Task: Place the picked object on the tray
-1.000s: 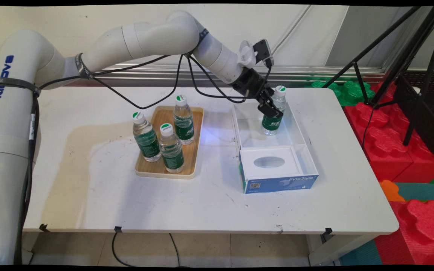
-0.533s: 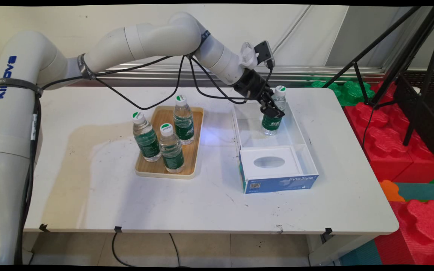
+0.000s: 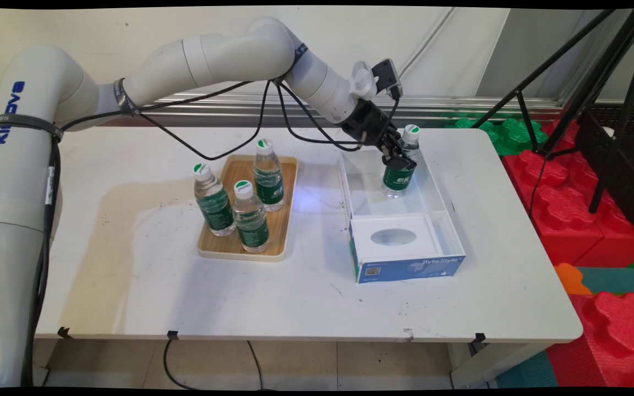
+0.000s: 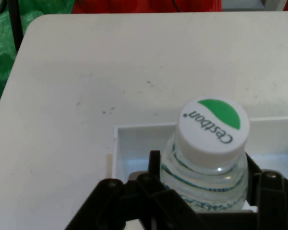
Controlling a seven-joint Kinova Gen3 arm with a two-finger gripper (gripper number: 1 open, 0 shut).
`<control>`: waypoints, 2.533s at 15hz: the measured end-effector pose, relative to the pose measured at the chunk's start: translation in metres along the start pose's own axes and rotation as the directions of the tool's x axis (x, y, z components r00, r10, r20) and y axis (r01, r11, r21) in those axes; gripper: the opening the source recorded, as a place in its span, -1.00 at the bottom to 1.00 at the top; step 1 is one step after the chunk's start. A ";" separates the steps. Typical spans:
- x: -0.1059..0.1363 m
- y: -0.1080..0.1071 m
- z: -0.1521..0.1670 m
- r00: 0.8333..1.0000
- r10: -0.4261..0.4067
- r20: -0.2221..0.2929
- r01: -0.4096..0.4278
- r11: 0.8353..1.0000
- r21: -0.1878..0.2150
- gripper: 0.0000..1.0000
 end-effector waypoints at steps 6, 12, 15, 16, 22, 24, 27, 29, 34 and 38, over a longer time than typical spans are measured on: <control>0.002 0.000 -0.007 1.000 0.000 -0.004 0.000 1.000 0.003 -1.00; 0.004 0.003 -0.033 1.000 -0.006 -0.030 0.006 1.000 0.006 -1.00; 0.008 0.005 -0.053 0.998 -0.012 -0.060 0.013 1.000 0.012 -1.00; 0.010 0.006 -0.061 0.997 -0.013 -0.070 0.014 1.000 0.014 -1.00; 0.014 0.012 -0.108 0.993 -0.011 -0.117 0.013 1.000 0.020 -1.00; 0.015 0.014 -0.123 0.992 -0.011 -0.128 0.014 1.000 0.021 -1.00; 0.014 0.018 -0.152 0.989 -0.022 -0.149 0.026 0.999 0.021 -1.00; 0.013 0.021 -0.172 0.986 -0.030 -0.163 0.034 0.999 0.021 -1.00; 0.011 0.027 -0.224 0.981 -0.039 -0.189 0.044 0.999 0.023 -1.00; 0.006 0.032 -0.270 0.978 -0.048 -0.204 0.055 0.998 0.030 -1.00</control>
